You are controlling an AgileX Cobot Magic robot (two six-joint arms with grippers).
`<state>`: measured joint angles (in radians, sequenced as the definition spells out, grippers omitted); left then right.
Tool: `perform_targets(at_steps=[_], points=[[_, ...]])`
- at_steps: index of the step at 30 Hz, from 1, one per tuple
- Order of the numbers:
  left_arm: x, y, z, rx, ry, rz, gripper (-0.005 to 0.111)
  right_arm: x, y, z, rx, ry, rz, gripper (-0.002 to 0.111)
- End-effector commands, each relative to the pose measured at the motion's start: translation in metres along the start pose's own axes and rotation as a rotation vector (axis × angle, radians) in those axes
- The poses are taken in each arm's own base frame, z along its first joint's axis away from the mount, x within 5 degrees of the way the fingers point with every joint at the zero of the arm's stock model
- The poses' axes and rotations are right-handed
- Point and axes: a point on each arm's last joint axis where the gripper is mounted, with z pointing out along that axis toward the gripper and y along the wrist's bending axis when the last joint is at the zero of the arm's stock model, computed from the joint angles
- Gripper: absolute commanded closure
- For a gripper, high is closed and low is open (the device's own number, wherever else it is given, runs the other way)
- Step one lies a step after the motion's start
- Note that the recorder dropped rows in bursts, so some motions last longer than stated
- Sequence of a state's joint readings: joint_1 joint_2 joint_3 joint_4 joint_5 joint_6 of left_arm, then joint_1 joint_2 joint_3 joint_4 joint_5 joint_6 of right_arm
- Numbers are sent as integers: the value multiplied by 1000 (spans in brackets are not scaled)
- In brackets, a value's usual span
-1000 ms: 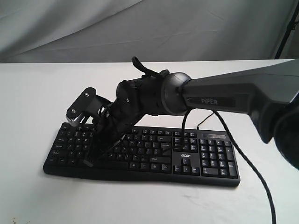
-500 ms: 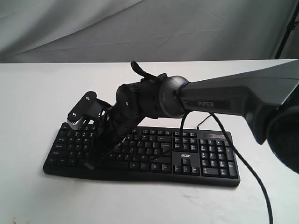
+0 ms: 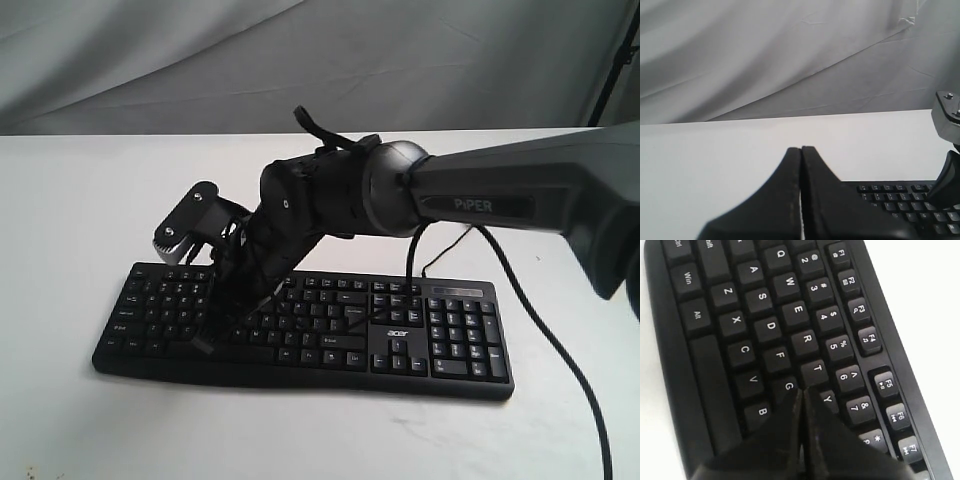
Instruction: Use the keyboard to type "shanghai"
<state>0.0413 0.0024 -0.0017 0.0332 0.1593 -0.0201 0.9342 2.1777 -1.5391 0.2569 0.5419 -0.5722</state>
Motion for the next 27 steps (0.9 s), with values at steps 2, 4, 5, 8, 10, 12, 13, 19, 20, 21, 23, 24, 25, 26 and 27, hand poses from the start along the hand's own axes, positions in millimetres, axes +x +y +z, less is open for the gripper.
perform_targets(at_steps=[2, 4, 5, 8, 10, 12, 13, 19, 20, 21, 23, 24, 25, 26, 27], points=[[0, 0, 0, 7, -7, -2, 107, 2, -3, 1, 8, -1, 6, 108], [0, 0, 0, 7, -7, -2, 107, 4, -2, 6, 4, 6, 9, 108], [0, 0, 0, 7, -7, -2, 107, 6, -2, 9, -1, 11, 15, 108], [0, 0, 0, 7, -7, -2, 107, 9, -1, 15, -10, 22, 22, 108], [0, 0, 0, 7, -7, -2, 107, 9, -1, 15, -11, 21, 25, 108], [0, 0, 0, 7, -7, -2, 107, 9, -1, 15, -11, 21, 25, 108], [0, 0, 0, 7, -7, -2, 107, 8, -1, 14, -9, 20, 22, 108], [0, 0, 0, 7, -7, -2, 107, -8, -3, -2, 11, -31, -4, 108], [0, 0, 0, 7, -7, -2, 107, -15, -2, -4, 15, -42, -20, 108], [0, 0, 0, 7, -7, -2, 107, -22, 0, -5, 18, -53, -35, 108], [0, 0, 0, 7, -7, -2, 107, -33, 4, -3, 18, -66, -63, 108], [0, 0, 0, 7, -7, -2, 107, -39, 5, -1, 15, -68, -76, 108], [0, 0, 0, 7, -7, -2, 107, -46, 7, 0, 10, -74, -85, 108], [0, 0, 0, 7, -7, -2, 107, -50, 9, 6, -3, -65, -93, 108], [0, 0, 0, 7, -7, -2, 107, -57, 10, 9, -8, -69, -101, 108]])
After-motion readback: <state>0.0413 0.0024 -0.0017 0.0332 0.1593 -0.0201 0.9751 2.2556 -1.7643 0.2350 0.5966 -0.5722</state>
